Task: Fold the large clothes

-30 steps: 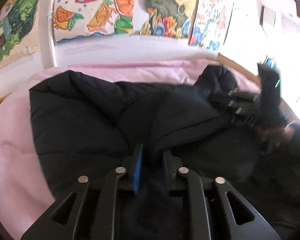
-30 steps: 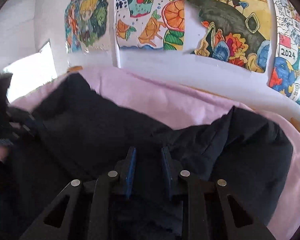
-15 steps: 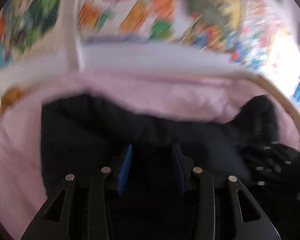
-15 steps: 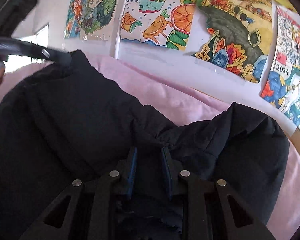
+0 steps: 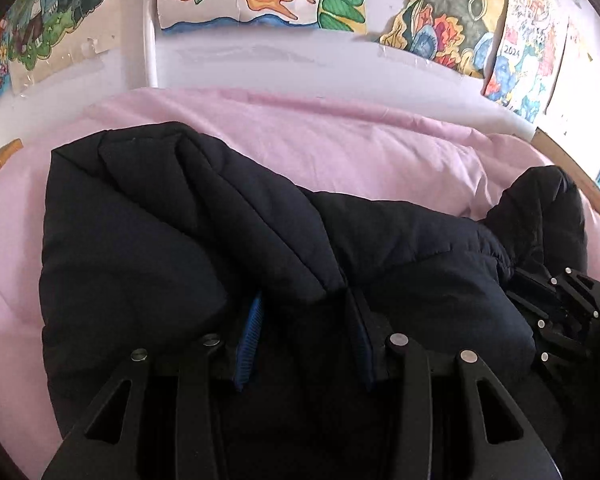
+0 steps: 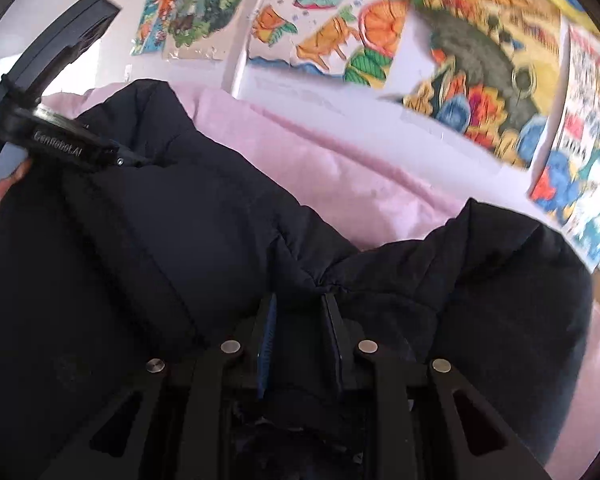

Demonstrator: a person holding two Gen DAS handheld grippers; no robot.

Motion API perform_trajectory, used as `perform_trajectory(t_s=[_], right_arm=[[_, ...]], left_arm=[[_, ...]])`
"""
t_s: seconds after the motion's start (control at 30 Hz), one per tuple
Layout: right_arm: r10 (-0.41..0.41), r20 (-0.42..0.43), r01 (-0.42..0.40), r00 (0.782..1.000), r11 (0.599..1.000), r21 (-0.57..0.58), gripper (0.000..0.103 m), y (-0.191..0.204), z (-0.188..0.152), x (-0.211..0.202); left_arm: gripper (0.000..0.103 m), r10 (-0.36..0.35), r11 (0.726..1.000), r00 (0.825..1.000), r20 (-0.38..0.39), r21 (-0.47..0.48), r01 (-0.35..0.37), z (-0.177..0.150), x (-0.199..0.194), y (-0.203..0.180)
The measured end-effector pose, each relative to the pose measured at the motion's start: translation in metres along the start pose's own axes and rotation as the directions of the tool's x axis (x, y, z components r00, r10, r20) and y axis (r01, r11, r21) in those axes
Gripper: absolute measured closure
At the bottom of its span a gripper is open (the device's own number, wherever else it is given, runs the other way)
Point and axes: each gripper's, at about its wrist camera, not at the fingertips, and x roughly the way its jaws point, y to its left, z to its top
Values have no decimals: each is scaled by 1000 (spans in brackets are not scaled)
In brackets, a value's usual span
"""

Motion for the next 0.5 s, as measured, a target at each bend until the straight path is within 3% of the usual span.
perform_trajectory(t_s=[0.23, 0.37, 0.4, 0.5], right_arm=[[4, 38, -4, 999, 1000, 15, 81, -2, 0, -18], [72, 52, -77, 996, 991, 105, 78, -19, 0, -28], [85, 50, -91, 995, 989, 121, 76, -23, 1, -32], [95, 44, -100, 994, 988, 116, 68, -21, 3, -44]], left_arm=[[61, -117, 991, 991, 58, -59, 121, -12, -48, 16], [46, -214, 977, 966, 142, 52, 209, -24, -84, -2], [46, -223, 973, 967, 121, 92, 213, -24, -81, -10], [45, -118, 976, 992, 45, 190, 107, -29, -62, -29]])
